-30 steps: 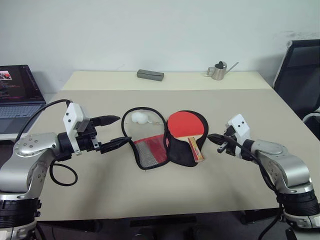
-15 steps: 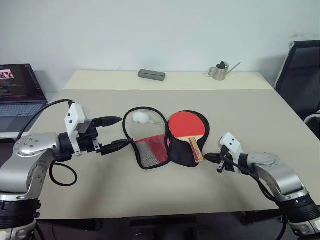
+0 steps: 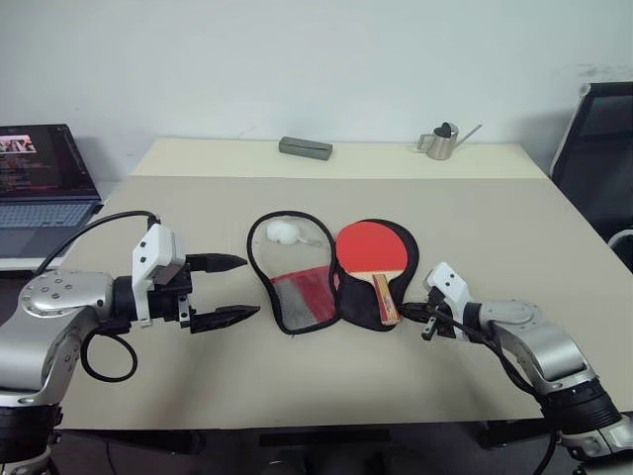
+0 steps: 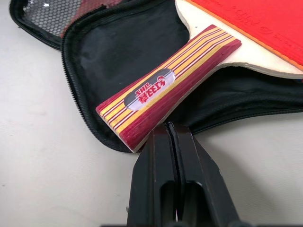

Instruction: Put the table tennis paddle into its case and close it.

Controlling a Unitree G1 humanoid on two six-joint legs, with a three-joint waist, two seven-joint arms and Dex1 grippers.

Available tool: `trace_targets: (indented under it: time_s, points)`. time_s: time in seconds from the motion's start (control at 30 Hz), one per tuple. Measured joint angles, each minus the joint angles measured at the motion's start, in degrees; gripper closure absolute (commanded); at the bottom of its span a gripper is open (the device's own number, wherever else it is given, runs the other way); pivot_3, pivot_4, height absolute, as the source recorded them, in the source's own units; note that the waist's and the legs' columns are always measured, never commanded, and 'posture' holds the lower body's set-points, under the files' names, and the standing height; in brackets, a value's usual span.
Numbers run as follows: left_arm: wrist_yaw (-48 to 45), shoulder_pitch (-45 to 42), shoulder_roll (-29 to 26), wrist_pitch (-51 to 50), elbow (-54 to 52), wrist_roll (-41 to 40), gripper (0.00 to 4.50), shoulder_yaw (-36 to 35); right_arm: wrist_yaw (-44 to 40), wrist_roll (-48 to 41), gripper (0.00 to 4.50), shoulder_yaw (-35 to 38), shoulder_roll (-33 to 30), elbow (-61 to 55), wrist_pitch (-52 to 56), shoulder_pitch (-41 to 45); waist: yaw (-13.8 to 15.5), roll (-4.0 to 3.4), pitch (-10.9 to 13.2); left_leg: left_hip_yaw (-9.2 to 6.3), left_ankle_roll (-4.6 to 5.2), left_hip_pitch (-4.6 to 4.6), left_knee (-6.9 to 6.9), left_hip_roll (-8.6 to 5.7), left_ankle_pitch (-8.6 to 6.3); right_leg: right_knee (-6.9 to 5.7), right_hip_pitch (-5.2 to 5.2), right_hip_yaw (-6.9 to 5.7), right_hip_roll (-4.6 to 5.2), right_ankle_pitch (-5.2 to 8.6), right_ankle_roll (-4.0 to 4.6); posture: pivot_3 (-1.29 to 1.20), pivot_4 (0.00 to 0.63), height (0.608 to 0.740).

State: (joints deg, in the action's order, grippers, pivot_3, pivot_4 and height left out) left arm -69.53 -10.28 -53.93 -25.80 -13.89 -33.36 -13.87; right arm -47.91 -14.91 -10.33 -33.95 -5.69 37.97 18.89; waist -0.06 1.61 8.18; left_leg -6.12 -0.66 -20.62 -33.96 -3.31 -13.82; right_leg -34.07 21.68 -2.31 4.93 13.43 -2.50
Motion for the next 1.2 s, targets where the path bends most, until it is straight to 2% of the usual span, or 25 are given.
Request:
trace_targets:
  time_s: [0.23, 0.57, 0.67, 0.73, 0.8, 1.13, 1.2]
  points:
    - [-0.02, 0.05, 0.0, 0.15, 0.01, 0.67, 0.0, 0.0, -0.7, -1.69, 4.45, 0.01, 0.16, -3.09, 2.23, -0.03, -0.05, 0.0, 0.0, 0.0, 0.0, 0.01, 0.0, 0.01, 0.0, -0.01, 0.0, 0.0, -0.01, -0.01, -0.01, 0.0, 0.15, 0.74]
    - [0.34, 0.38, 0.09, 0.18, 0.01, 0.81, 0.0, 0.02, 0.82, -1.7, 4.45, -1.32, 3.76, -3.24, 2.76, 1.06, -0.04, 0.02, -0.01, 0.0, 0.0, 0.05, 0.0, 0.01, 0.0, -0.03, 0.03, 0.0, -0.01, -0.03, -0.06, 0.0, 0.15, 0.74]
    - [1.39, 1.63, 0.1, 0.21, 0.07, 0.83, 0.0, -0.58, 2.0, -2.38, 4.45, 0.28, 3.52, -2.79, 4.77, 2.16, -0.01, 0.01, 0.0, 0.0, 0.0, 0.04, -0.01, -0.02, 0.0, -0.02, 0.06, 0.02, 0.0, -0.05, -0.09, 0.0, 0.15, 0.74]
    - [2.06, 2.57, 0.09, 0.22, 0.32, 0.84, 0.0, -2.28, 3.14, -3.62, 4.08, 3.87, 3.12, -2.14, 6.94, 3.5, 0.02, 0.01, -0.01, -0.01, 0.0, 0.05, -0.01, -0.01, 0.0, -0.02, 0.07, 0.01, 0.0, -0.12, -0.2, 0.0, 0.15, 0.74]
    - [2.71, 3.34, 0.08, 0.23, 0.51, 0.84, 0.0, -3.71, 4.23, -4.47, 3.52, 6.95, 2.73, -1.61, 8.81, 4.64, 0.04, 0.01, -0.01, -0.02, 0.0, 0.05, 0.0, 0.0, 0.0, -0.02, 0.06, -0.01, 0.0, -0.12, -0.21, 0.0, 0.15, 0.74]
    - [3.76, 4.63, 0.09, 0.25, 0.37, 0.79, 0.0, -4.52, 8.35, -7.52, 0.03, 9.21, 5.21, -2.13, 15.54, 4.8, -0.02, 0.0, -0.01, -0.01, 0.0, 0.04, 0.0, 0.01, 0.0, -0.03, 0.05, 0.0, 0.0, -0.12, -0.2, 0.0, 0.15, 0.74]
    - [4.0, 4.63, 0.15, 0.24, 0.35, 0.73, 0.0, -4.52, 8.47, -9.04, 0.03, 9.21, 5.96, -3.44, 16.19, 4.8, -0.02, -0.01, 0.0, -0.01, 0.0, 0.03, 0.0, 0.0, 0.0, -0.03, 0.05, 0.0, 0.0, -0.12, -0.21, 0.0, 0.15, 0.74]
